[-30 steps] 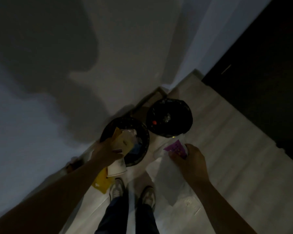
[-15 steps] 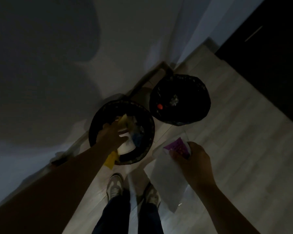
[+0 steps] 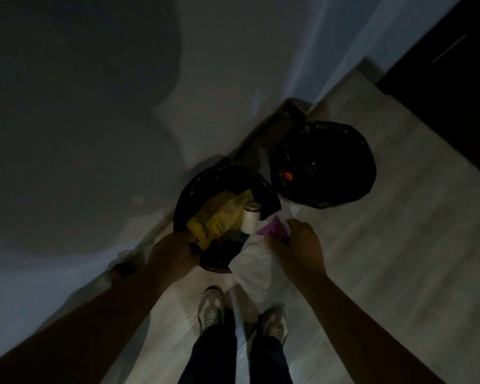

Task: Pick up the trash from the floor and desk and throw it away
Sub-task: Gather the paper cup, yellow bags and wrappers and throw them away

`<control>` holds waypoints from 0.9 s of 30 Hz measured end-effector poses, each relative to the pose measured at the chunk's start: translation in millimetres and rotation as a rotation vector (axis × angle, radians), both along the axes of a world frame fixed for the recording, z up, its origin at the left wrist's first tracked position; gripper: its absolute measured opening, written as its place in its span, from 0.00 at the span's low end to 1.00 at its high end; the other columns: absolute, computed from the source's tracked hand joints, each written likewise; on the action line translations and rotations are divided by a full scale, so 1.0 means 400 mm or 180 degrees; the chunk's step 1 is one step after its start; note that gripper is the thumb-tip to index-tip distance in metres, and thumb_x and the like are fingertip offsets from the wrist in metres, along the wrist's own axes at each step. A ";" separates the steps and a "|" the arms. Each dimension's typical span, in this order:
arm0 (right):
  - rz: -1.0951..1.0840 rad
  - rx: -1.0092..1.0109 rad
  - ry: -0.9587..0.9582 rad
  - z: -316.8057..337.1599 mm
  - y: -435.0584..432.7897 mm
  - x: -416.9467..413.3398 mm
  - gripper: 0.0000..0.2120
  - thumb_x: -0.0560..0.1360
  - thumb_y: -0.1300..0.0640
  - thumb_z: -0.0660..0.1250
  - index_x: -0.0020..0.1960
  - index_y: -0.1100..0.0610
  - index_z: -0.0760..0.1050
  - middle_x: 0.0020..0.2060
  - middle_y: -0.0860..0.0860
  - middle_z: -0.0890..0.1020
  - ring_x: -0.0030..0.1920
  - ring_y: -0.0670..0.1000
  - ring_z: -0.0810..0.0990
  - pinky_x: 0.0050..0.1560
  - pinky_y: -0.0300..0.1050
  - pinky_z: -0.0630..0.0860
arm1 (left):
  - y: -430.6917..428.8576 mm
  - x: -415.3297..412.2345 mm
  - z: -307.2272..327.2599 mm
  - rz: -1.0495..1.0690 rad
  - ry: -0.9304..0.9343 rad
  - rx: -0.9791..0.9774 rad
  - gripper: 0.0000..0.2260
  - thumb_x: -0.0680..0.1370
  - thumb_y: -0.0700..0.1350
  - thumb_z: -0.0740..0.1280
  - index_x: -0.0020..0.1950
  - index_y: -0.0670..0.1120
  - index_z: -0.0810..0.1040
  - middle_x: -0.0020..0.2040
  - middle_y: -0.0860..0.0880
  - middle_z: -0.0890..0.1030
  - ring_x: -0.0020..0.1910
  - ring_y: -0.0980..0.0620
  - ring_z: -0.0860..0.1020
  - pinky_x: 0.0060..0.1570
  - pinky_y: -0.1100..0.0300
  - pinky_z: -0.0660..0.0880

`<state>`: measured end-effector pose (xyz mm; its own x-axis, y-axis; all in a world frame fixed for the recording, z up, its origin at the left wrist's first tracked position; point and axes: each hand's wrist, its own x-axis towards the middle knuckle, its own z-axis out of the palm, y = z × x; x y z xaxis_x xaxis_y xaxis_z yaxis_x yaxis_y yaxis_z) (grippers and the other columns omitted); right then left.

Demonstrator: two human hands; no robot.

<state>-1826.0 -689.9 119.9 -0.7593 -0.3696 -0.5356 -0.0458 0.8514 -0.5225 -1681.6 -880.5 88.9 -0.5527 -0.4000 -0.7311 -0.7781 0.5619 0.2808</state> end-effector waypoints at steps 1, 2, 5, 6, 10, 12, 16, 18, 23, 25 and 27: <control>0.0044 0.0029 0.0006 -0.008 -0.027 0.004 0.14 0.74 0.51 0.69 0.54 0.58 0.73 0.49 0.53 0.74 0.41 0.45 0.72 0.35 0.30 0.62 | -0.009 0.024 0.000 -0.0031 0.0000 0.0011 0.13 0.77 0.47 0.66 0.60 0.45 0.76 0.57 0.46 0.80 0.55 0.49 0.78 0.54 0.57 0.74; 0.0087 0.0049 0.0013 -0.017 -0.053 0.007 0.16 0.74 0.52 0.69 0.57 0.59 0.73 0.52 0.54 0.74 0.45 0.47 0.73 0.37 0.31 0.65 | -0.020 0.045 0.000 -0.0025 -0.0028 0.0007 0.15 0.76 0.48 0.67 0.61 0.45 0.75 0.57 0.46 0.80 0.55 0.50 0.78 0.53 0.59 0.74; 0.0245 0.0030 -0.0043 -0.042 -0.131 0.014 0.20 0.75 0.51 0.68 0.63 0.59 0.70 0.60 0.56 0.73 0.57 0.53 0.74 0.52 0.39 0.70 | -0.044 0.091 0.004 0.0009 -0.0176 -0.0045 0.19 0.75 0.50 0.69 0.63 0.47 0.73 0.58 0.48 0.80 0.55 0.51 0.78 0.53 0.59 0.74; 0.0356 0.0059 -0.0088 -0.050 -0.153 0.015 0.22 0.75 0.50 0.68 0.65 0.58 0.69 0.61 0.56 0.73 0.59 0.54 0.74 0.54 0.41 0.71 | -0.050 0.102 0.004 0.0023 -0.0206 -0.0048 0.19 0.75 0.50 0.69 0.64 0.47 0.73 0.58 0.48 0.80 0.55 0.51 0.78 0.54 0.59 0.75; 0.0764 0.0298 -0.0393 -0.072 -0.200 0.018 0.32 0.74 0.49 0.69 0.73 0.55 0.61 0.67 0.57 0.68 0.66 0.57 0.70 0.63 0.48 0.72 | -0.067 0.130 0.011 0.0091 -0.0172 -0.0087 0.19 0.74 0.51 0.69 0.63 0.48 0.73 0.57 0.48 0.81 0.54 0.52 0.79 0.50 0.62 0.72; 0.0900 0.0419 -0.0493 -0.077 -0.202 0.021 0.33 0.74 0.50 0.69 0.74 0.55 0.60 0.69 0.58 0.67 0.67 0.57 0.70 0.65 0.50 0.71 | -0.071 0.138 0.014 0.0080 -0.0118 -0.0128 0.18 0.74 0.51 0.69 0.63 0.48 0.73 0.55 0.49 0.81 0.52 0.53 0.79 0.47 0.64 0.71; 0.1785 0.0851 -0.0178 -0.053 -0.188 0.034 0.21 0.77 0.54 0.65 0.68 0.58 0.67 0.65 0.58 0.72 0.65 0.58 0.71 0.64 0.52 0.72 | -0.065 0.140 0.040 0.0046 -0.0014 -0.0136 0.18 0.75 0.50 0.68 0.63 0.48 0.73 0.54 0.49 0.80 0.50 0.53 0.78 0.49 0.61 0.73; 0.2194 0.0977 -0.0008 -0.026 -0.173 0.042 0.18 0.77 0.54 0.65 0.65 0.58 0.68 0.63 0.57 0.73 0.64 0.57 0.72 0.63 0.51 0.72 | -0.061 0.139 0.064 0.0029 0.0017 -0.0130 0.18 0.74 0.51 0.69 0.63 0.49 0.73 0.55 0.50 0.79 0.51 0.52 0.78 0.52 0.59 0.74; 0.2521 0.0877 0.0179 0.061 -0.136 0.047 0.15 0.78 0.55 0.64 0.62 0.59 0.71 0.60 0.56 0.75 0.62 0.54 0.73 0.62 0.45 0.72 | -0.048 0.139 0.157 -0.0108 0.0079 -0.0186 0.19 0.75 0.52 0.68 0.64 0.49 0.72 0.58 0.50 0.78 0.54 0.53 0.77 0.53 0.61 0.73; 0.2580 0.0790 0.0183 0.111 -0.124 0.046 0.15 0.78 0.55 0.63 0.63 0.59 0.70 0.60 0.56 0.75 0.61 0.54 0.74 0.61 0.45 0.71 | -0.039 0.141 0.211 -0.0138 0.0079 -0.0193 0.20 0.75 0.52 0.68 0.65 0.49 0.72 0.59 0.50 0.78 0.55 0.53 0.77 0.54 0.62 0.72; 0.2657 0.0740 0.0187 0.174 -0.114 0.043 0.17 0.78 0.54 0.63 0.64 0.58 0.70 0.60 0.55 0.75 0.61 0.54 0.73 0.61 0.45 0.71 | -0.027 0.141 0.278 -0.0129 0.0105 -0.0184 0.20 0.75 0.52 0.68 0.65 0.48 0.72 0.59 0.50 0.78 0.55 0.53 0.77 0.55 0.61 0.74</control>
